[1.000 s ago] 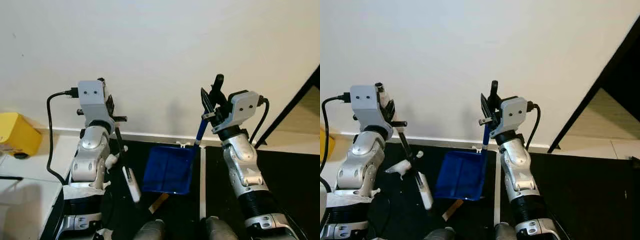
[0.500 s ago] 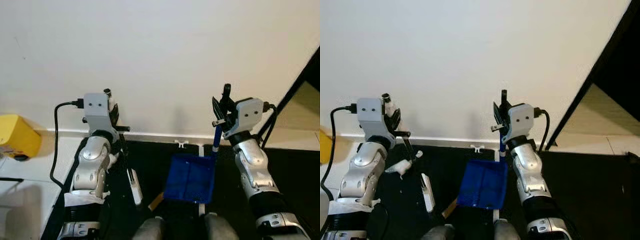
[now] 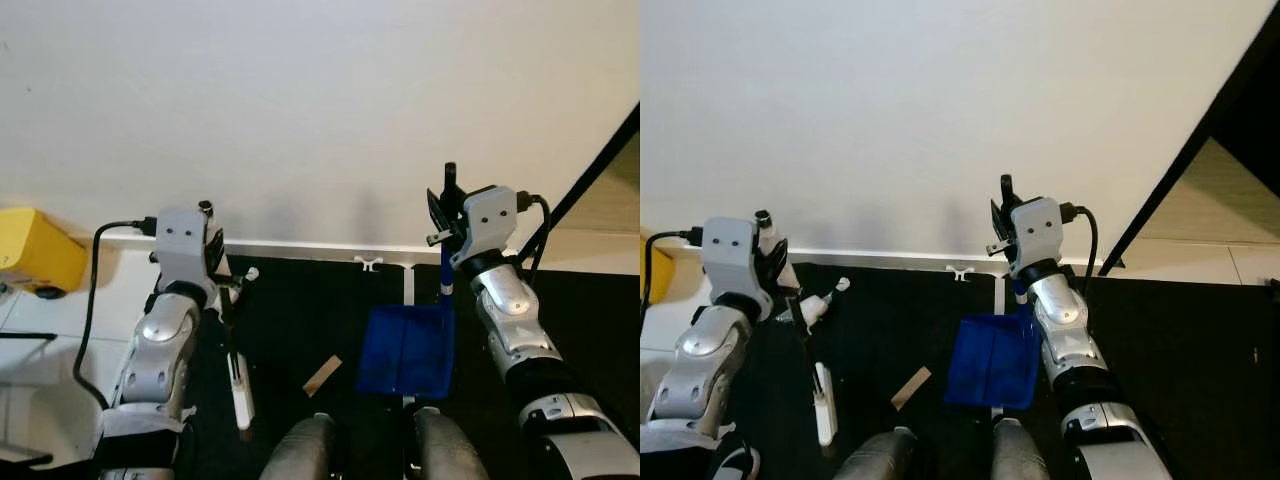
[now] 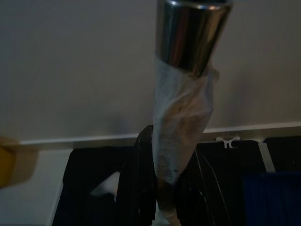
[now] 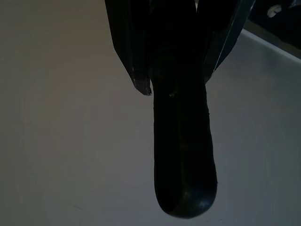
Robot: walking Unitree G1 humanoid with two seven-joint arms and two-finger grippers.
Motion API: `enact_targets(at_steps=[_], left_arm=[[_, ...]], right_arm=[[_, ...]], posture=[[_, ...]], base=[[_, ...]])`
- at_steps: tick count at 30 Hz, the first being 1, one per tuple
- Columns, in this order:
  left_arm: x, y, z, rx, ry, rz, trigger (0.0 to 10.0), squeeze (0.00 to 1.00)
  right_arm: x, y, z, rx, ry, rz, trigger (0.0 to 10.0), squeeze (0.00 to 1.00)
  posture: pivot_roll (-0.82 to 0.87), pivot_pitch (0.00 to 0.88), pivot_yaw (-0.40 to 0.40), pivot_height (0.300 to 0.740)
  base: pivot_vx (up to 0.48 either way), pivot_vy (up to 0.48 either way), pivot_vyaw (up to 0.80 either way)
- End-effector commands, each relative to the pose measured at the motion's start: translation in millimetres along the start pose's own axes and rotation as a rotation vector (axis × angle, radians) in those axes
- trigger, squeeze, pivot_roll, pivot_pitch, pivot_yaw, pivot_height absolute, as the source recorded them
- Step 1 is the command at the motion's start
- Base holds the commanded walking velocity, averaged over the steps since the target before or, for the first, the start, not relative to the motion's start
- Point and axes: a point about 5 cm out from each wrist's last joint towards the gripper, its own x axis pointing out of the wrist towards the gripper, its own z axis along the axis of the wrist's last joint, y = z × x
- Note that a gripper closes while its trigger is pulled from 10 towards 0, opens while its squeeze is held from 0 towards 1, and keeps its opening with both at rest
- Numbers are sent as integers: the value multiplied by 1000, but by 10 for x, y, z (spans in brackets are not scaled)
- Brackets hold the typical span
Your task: Sweep floor
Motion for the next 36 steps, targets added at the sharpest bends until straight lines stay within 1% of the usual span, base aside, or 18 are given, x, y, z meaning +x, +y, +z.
enact_targets(at_steps=[1, 5, 6, 8, 12, 21, 23, 24, 25, 29, 33, 36], left_arm=[[-23, 48, 67, 40, -22, -7, 10000, 0], [7, 6, 71, 40, -36, -2, 10000, 0], [22, -21, 66, 26, -35, 0, 10000, 0], [24, -27, 65, 23, -35, -1, 10000, 0], [22, -41, 66, 26, -30, -8, 10000, 0], [28, -16, 56, 9, -27, 12, 10000, 0], [26, -17, 42, 13, -23, 14, 10000, 0], [15, -13, 20, 19, -17, 19, 10000, 0], [11, -11, 13, 21, -16, 21, 10000, 0], [-17, 19, 1, 17, -19, 31, 10000, 0], [-18, 45, 1, 19, -29, 32, 10000, 0], [-3, 64, 23, 16, -65, 20, 10000, 0]], right_arm=[[7, -50, 20, -7, -24, -15, 10000, 0], [26, -105, 31, -21, -33, -27, 10000, 0], [40, -129, 43, -27, -42, -32, 10000, 0], [44, -135, 45, -29, -45, -34, 10000, 0], [38, -160, 39, -37, -44, -37, 10000, 0], [17, -185, 8, -48, -39, -34, 10000, 0], [18, -194, 9, -58, -39, -34, 10000, 0], [14, -201, 10, -91, -39, -19, 10000, 0], [12, -202, 10, -101, -39, -13, 10000, 0], [-10, -228, -30, -93, -16, 9, 10000, 0], [-25, -194, -66, -87, -5, 22, 10000, 0], [-49, -90, -127, -84, 6, 42, 10000, 0]], posture=[[154, 226, 112, 740], [149, 225, 110, 740], [141, 226, 108, 740], [141, 226, 108, 740], [136, 225, 108, 740], [128, 225, 103, 740], [128, 226, 103, 740], [128, 228, 103, 740], [128, 228, 103, 740], [133, 251, 105, 740], [138, 283, 113, 740], [144, 298, 119, 740]], base=[[0, 0, 0], [0, -392, 0], [0, -435, 0], [0, -435, 0], [280, -337, 0], [0, 0, 0], [0, 0, 0], [0, 0, 0], [0, 0, 0], [0, 0, 0], [0, 0, 0], [0, 0, 0]])
